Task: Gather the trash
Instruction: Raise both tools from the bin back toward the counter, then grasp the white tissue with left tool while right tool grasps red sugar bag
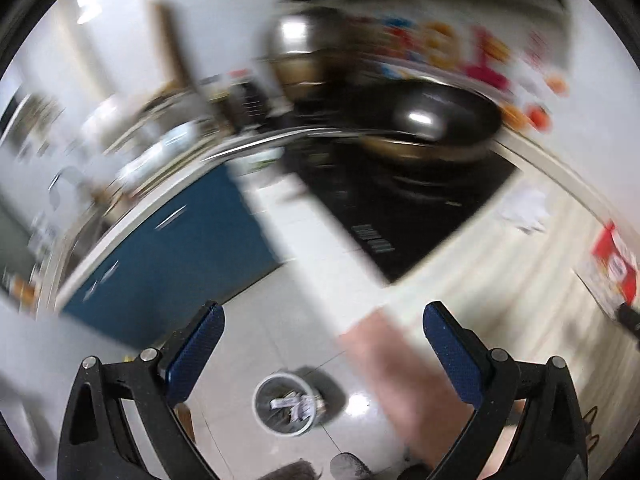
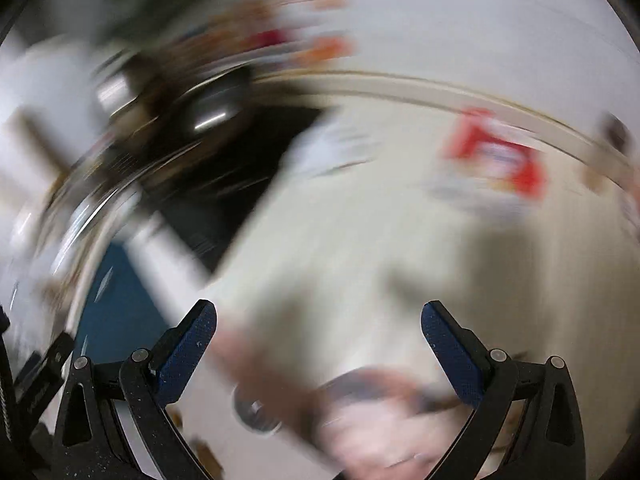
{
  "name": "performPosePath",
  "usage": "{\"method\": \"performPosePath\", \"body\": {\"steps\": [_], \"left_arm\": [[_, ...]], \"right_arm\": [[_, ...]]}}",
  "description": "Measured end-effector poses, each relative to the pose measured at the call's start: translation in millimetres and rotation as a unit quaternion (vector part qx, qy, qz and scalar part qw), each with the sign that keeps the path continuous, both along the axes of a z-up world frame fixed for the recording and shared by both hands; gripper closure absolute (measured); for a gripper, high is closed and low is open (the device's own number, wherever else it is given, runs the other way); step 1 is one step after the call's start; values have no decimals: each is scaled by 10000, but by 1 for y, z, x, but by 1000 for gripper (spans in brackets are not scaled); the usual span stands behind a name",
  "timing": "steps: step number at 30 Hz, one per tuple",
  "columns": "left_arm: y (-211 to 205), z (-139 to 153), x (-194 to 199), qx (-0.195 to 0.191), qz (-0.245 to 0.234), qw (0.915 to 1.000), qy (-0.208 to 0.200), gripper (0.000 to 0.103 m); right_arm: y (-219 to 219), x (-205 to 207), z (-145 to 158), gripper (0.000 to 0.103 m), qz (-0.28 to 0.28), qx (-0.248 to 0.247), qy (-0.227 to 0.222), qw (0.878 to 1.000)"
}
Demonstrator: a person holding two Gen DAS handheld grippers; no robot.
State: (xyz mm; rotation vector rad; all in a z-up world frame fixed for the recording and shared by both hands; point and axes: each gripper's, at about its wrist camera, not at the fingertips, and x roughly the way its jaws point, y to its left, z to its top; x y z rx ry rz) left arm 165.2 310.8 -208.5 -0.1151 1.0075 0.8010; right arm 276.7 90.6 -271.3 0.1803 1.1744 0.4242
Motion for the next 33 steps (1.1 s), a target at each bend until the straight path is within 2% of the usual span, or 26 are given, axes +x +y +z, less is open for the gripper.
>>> {"method": "performPosePath", "body": {"steps": [1, 2, 3, 6, 10, 15, 18, 19, 20, 21, 22, 23, 24, 25, 28, 33], "left_arm": [[-7, -9, 28, -52, -166, 9998, 108, 2], [-18, -27, 68, -158, -397, 9987, 260, 2], [-27, -39, 91, -272, -542, 9974, 399, 1], [-45, -83, 165, -470, -888, 9913, 849, 1], [-56, -132, 236, -579, -1190, 9832, 1259, 1], [-52, -162, 287, -633, -1280, 9778, 1532, 2], [-45, -177, 309, -740, -1298, 9749, 1652, 2], [-45, -181, 315, -745, -1344, 9742, 1653, 2], [-45, -182, 318, -717, -1397, 9742, 1620, 13], [-46, -182, 320, -731, -1446, 9740, 1584, 35], [-47, -179, 320, -836, -1495, 9743, 1466, 53], [-46, -180, 322, -837, -1503, 9737, 1496, 96], [-46, -180, 321, -907, -1530, 9723, 1519, 98], [-46, -178, 318, -998, -1563, 9718, 1456, 98], [-47, -166, 302, -901, -1632, 9737, 1311, 98], [-36, -133, 256, -1033, -1453, 9794, 947, 99]], "right_arm": [[-32, 31, -16, 0, -510, -69, 120, 9986], [-52, 52, -27, 0, -808, -116, 199, 9965], [-76, 78, -44, 0, -1169, -225, 276, 9925], [-118, 140, -87, 0, -1760, -361, 553, 9822], [-130, 191, -134, 3, -1841, -420, 824, 9785], [-114, 224, -164, 11, -1639, -626, 821, 9810], [-99, 231, -165, 24, -1541, -948, 533, 9821], [-95, 232, -165, 36, -1514, -1069, 453, 9816], [-91, 233, -164, 48, -1487, -1155, 376, 9814], [-87, 233, -162, 73, -1441, -1196, 268, 9819], [-85, 236, -161, 80, -1419, -1178, 260, 9825], [-84, 237, -160, 83, -1427, -1130, 258, 9830], [-84, 237, -156, 92, -1432, -1049, 170, 9840], [-88, 237, -155, 95, -1419, -1013, 65, 9847], [-91, 239, -136, 98, -1375, -835, -237, 9867], [-83, 217, -92, 102, -1215, -555, -693, 9886]]}}
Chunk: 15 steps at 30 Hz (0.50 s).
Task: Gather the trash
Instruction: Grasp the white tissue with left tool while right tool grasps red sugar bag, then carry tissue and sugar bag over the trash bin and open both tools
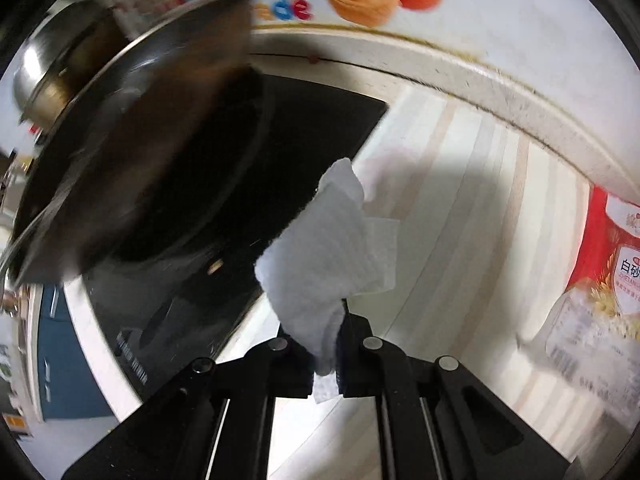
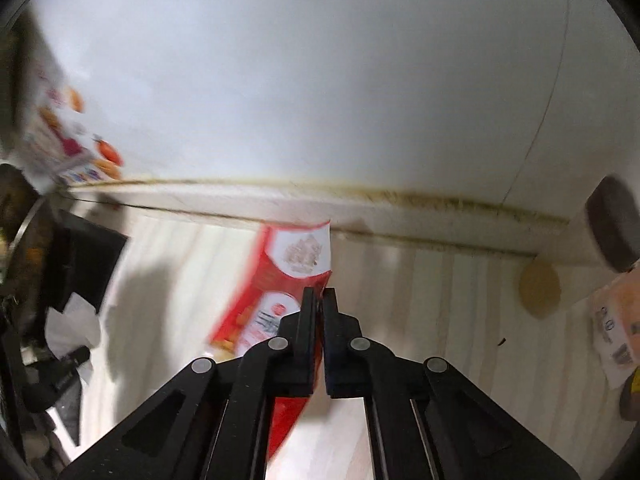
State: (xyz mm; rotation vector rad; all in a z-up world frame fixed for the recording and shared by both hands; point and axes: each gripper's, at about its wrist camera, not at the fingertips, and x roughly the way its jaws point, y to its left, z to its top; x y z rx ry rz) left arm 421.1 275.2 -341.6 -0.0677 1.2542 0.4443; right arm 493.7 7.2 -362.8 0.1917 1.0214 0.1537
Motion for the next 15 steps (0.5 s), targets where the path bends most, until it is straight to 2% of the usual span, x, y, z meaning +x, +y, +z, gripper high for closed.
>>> {"method": "performPosePath", "body": {"steps": [9, 15], "left_arm": [[37, 73, -108, -262, 539, 9953, -757, 99], [77, 108, -203, -333, 1047, 9861, -1245, 99]], "right_arm": [[39, -72, 89, 102, 639, 253, -751, 9948], [88, -145, 148, 102, 1300, 408, -1040, 9852]]}}
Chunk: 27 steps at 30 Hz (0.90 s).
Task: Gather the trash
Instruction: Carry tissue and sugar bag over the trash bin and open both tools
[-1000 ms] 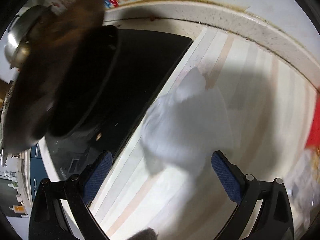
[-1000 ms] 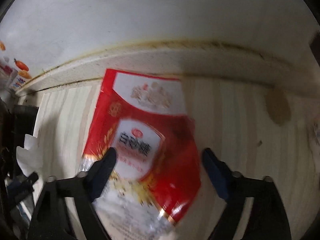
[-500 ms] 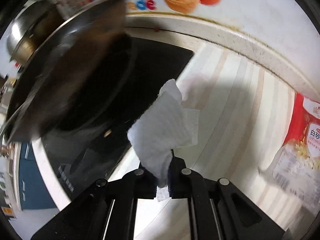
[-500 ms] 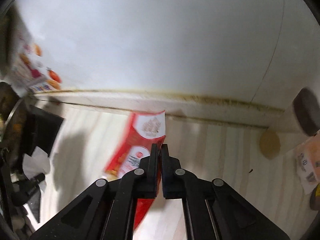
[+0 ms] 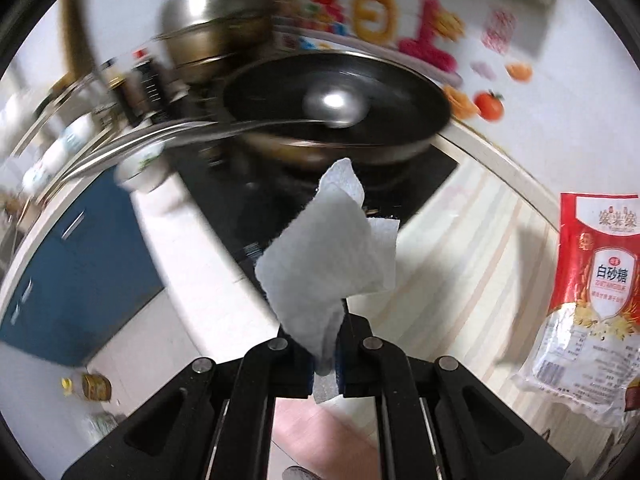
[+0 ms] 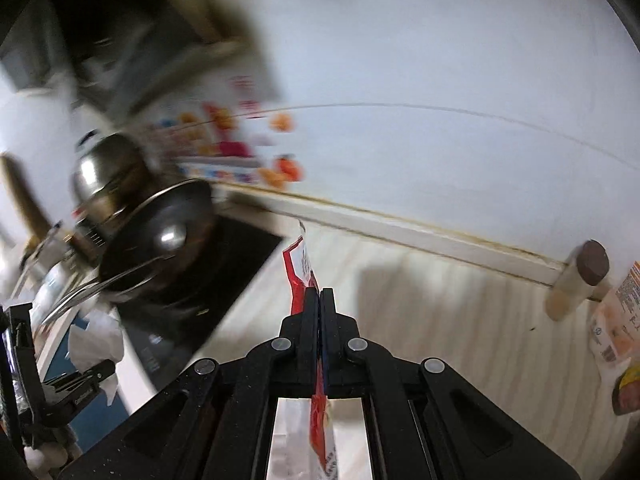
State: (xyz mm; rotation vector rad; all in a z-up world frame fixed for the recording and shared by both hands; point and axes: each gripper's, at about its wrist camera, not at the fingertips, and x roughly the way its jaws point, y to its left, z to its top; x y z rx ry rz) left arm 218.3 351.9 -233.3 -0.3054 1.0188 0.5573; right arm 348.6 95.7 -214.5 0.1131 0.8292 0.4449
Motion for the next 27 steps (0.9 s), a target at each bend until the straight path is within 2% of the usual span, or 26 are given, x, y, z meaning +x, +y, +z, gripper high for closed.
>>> {"method": "performPosePath", "body": {"steps": [3, 6, 9, 12, 17, 20, 22, 23, 27], "left_arm": [[22, 10, -60, -122, 302, 9994, -148, 99], [48, 7, -122, -175, 673, 9975, -145, 99], [78, -10, -188, -269, 1142, 9931, -15, 99], [106, -46, -253, -394, 1657, 9851, 242, 99], [146, -137, -331, -929, 2412, 9628, 784, 99], [165, -214, -362, -1358, 2734, 9470, 997, 99], [176, -257, -374, -1603, 2877, 9385, 1032, 98], [182, -290, -381, -1815, 2991, 9314, 1003, 99], [205, -388, -403, -2587, 3281, 9054, 759, 98]], "right_arm": [[39, -45, 17, 102, 440, 16, -59, 9990], [80, -98, 20, 102, 906, 4, -25, 9959], [135, -152, 3, 102, 1453, -38, 141, 9893], [185, -198, -28, 102, 1938, -118, 378, 9802], [273, -270, -123, 102, 2720, -489, 970, 9561], [321, -304, -199, 102, 3121, -776, 1287, 9381], [348, -323, -246, 102, 3339, -955, 1391, 9274], [362, -334, -277, 102, 3457, -1044, 1477, 9207], [407, -365, -391, 102, 3800, -1285, 1773, 8987]]}}
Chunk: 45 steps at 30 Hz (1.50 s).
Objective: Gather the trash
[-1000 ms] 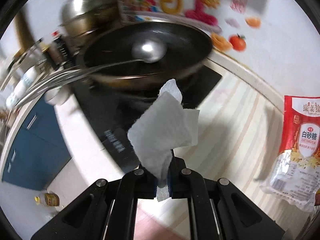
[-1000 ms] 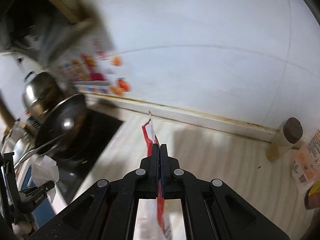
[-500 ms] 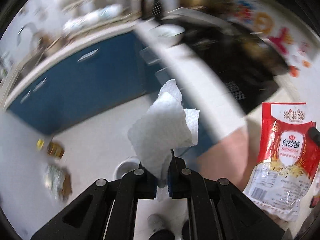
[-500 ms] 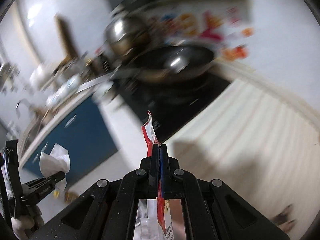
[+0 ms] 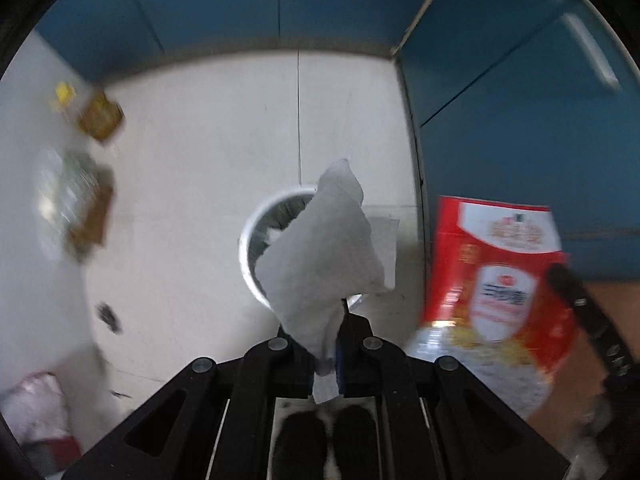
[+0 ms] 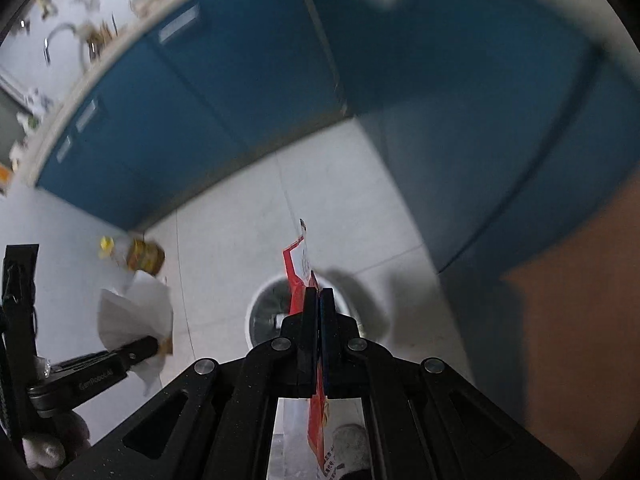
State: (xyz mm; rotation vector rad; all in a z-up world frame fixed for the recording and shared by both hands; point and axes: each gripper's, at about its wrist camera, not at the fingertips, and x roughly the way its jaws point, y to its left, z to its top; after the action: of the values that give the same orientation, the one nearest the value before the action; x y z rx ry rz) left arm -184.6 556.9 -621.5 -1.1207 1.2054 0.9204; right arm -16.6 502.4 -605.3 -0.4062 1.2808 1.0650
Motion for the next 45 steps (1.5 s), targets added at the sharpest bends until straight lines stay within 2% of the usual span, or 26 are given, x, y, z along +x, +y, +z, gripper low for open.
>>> {"method": "performPosePath", "body": {"steps": [3, 5, 8, 12, 14, 15, 16, 17, 18, 19, 21, 23, 25, 26, 30, 34, 35, 37, 38, 39, 41, 45], "left_arm": [[11, -71, -11, -365, 212, 9990, -166, 98], [16, -120, -16, -560, 250, 9980, -127, 98], [23, -178, -22, -801, 349, 9962, -57, 98], [29, -228, -31, -1021, 403, 9939, 61, 93], [31, -243, -34, -1054, 352, 9935, 233, 92], [32, -244, -35, -1023, 340, 9937, 309, 87], [33, -244, -37, -963, 312, 9942, 369, 79], [33, -243, -39, -886, 285, 9947, 439, 47], [34, -238, -41, -811, 290, 9950, 504, 7], [34, -232, -43, -704, 295, 9955, 565, 0], [30, -216, -45, -351, 194, 9956, 846, 0], [23, -192, -51, -19, 121, 9937, 1118, 0], [17, -171, -54, 178, 114, 9920, 1241, 0], [10, -154, -58, 303, 124, 9910, 1295, 0], [-13, -95, -60, 707, 106, 9877, 1390, 0], [-42, -8, -62, 1116, 139, 9855, 1273, 0], [-48, 8, -62, 1190, 150, 9850, 1242, 0], [-64, 58, -63, 1371, 145, 9840, 1126, 0], [-71, 78, -63, 1457, 153, 9832, 1085, 0], [-81, 107, -64, 1586, 165, 9821, 1005, 0], [-99, 153, -66, 1795, 193, 9801, 830, 0], [-141, 248, -73, 2298, 205, 9709, 644, 0]], "right_arm": [[23, -15, -77, 102, 134, -188, 207, 9995], [39, -26, -130, 102, 224, -358, 265, 9988], [59, -36, -191, 102, 348, -537, 305, 9975], [82, -47, -248, 102, 556, -725, 388, 9951], [93, -49, -268, 102, 701, -851, 431, 9930], [97, -52, -275, 101, 782, -967, 446, 9912], [96, -53, -280, 99, 823, -1070, 488, 9897], [98, -54, -284, 97, 874, -1152, 476, 9883], [97, -55, -283, 82, 929, -1203, 385, 9876], [95, -55, -280, 54, 964, -1225, 280, 9874], [87, -54, -266, 37, 1014, -1191, 55, 9877], [79, -56, -249, 29, 1091, -1228, -258, 9861], [62, -54, -227, 4, 1220, -1275, -397, 9835], [56, -55, -217, 0, 1266, -1287, -431, 9826], [26, -63, -167, 0, 1384, -1348, -643, 9790], [-10, -68, -91, 0, 1310, -1196, -809, 9808], [-20, -70, -64, 0, 1279, -1107, -881, 9816], [-38, -72, -16, 0, 1239, -944, -1003, 9827], [-50, -74, 19, 0, 1191, -797, -1127, 9832], [-57, -76, 40, 0, 1161, -712, -1176, 9837], [-78, -82, 101, 0, 1099, -451, -1345, 9838], [-128, -90, 213, 0, 1011, 57, -1565, 9825]]}}
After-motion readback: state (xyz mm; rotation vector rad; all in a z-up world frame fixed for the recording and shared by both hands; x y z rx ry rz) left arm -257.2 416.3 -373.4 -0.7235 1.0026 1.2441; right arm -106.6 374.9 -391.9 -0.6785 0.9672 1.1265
